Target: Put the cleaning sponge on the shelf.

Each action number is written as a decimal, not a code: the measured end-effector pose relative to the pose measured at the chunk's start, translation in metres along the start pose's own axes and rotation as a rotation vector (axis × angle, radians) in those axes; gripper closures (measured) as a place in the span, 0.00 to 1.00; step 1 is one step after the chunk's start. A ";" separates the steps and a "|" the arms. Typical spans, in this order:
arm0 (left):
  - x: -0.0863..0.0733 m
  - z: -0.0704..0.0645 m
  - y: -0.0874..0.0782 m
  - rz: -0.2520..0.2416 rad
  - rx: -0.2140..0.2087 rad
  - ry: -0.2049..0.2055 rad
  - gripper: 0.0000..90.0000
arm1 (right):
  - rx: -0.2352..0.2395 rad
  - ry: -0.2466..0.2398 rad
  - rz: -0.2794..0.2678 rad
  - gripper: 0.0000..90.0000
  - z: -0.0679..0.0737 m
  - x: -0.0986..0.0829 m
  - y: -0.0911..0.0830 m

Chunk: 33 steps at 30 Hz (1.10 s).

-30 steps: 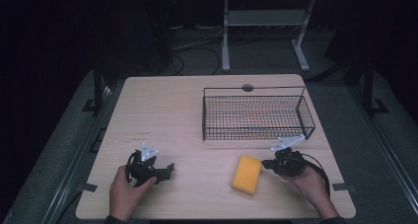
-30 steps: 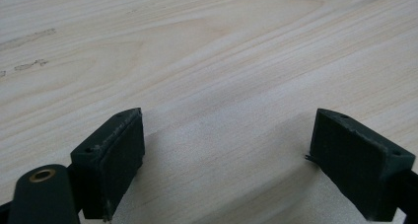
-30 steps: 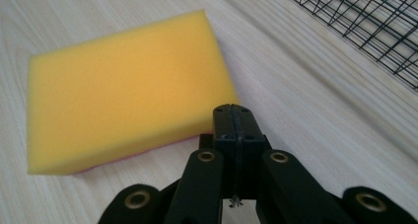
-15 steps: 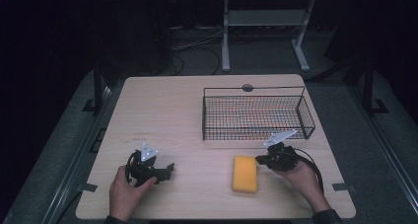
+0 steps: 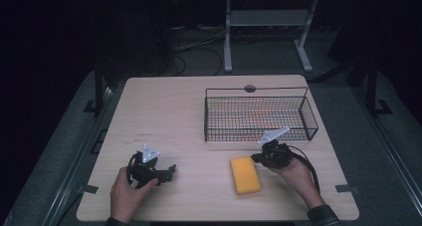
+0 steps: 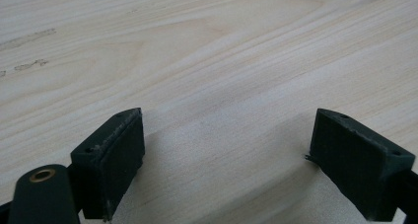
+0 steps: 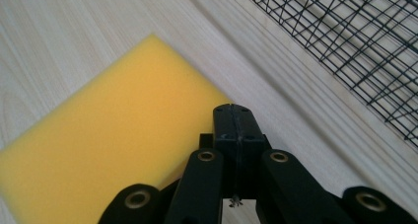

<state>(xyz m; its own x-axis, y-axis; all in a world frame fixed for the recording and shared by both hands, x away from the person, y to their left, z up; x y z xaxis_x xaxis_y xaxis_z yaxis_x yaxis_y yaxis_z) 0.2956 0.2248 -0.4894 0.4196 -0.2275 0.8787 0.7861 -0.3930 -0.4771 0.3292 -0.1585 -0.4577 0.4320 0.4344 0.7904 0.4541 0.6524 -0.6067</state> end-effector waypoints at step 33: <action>0.000 0.000 0.000 0.000 0.000 0.000 0.14 | 0.042 -0.040 0.013 1.00 0.018 0.024 0.035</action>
<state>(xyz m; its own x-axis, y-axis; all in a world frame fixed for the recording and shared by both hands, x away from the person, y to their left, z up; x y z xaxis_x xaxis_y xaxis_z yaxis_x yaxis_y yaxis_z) 0.2956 0.2248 -0.4894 0.4198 -0.2271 0.8788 0.7861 -0.3931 -0.4771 0.3413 -0.1141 -0.4582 0.4059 0.4665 0.7858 0.4157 0.6715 -0.6134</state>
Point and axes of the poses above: each handheld gripper's, and its own axes: y roughly forward along the jaws, x roughly out of its top, z roughly to its left, the point moved 2 cm from there along y, roughly forward along the jaws, and after that the axes turned 15 degrees about -z, right-handed, at the moved point
